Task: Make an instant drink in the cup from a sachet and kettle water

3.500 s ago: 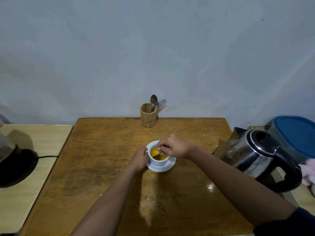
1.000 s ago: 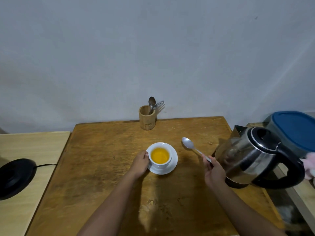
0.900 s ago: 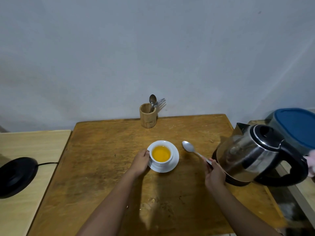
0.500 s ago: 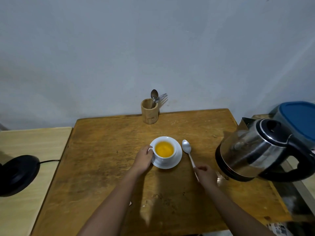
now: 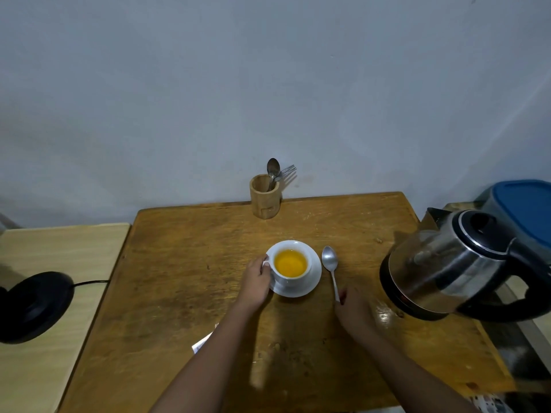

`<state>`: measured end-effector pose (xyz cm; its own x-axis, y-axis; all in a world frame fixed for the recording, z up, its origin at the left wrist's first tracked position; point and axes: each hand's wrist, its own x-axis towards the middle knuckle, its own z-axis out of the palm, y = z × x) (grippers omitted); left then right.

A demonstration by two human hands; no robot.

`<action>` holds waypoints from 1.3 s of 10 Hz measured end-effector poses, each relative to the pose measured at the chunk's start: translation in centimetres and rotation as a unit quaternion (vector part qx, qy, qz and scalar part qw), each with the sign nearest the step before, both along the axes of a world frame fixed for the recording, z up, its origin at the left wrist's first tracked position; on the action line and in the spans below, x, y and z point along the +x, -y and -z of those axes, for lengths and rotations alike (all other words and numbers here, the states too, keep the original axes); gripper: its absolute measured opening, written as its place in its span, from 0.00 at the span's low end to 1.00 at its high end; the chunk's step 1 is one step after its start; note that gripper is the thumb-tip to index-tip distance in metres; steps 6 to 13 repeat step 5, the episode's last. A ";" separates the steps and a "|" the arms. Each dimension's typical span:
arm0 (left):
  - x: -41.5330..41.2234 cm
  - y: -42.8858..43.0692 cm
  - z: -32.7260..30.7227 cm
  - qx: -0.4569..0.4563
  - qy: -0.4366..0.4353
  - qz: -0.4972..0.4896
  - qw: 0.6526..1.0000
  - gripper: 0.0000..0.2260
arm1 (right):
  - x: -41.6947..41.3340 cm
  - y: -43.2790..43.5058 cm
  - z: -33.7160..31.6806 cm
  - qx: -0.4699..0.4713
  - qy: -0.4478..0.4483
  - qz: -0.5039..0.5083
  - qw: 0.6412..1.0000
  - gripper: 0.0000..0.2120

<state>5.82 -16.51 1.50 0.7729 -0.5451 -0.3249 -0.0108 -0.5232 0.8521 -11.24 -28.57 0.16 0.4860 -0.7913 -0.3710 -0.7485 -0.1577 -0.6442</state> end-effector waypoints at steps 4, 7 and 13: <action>-2.7 -3.6 1.9 0.104 0.146 -0.017 0.984 0.20 | -1.4 1.1 0.2 -0.209 -0.154 -0.160 0.952 0.19; -3.5 -4.5 3.7 0.189 0.190 0.062 0.961 0.23 | -2.2 1.5 1.2 -0.181 -0.201 -0.223 0.937 0.27; -3.5 -4.5 3.7 0.189 0.190 0.062 0.961 0.23 | -2.2 1.5 1.2 -0.181 -0.201 -0.223 0.937 0.27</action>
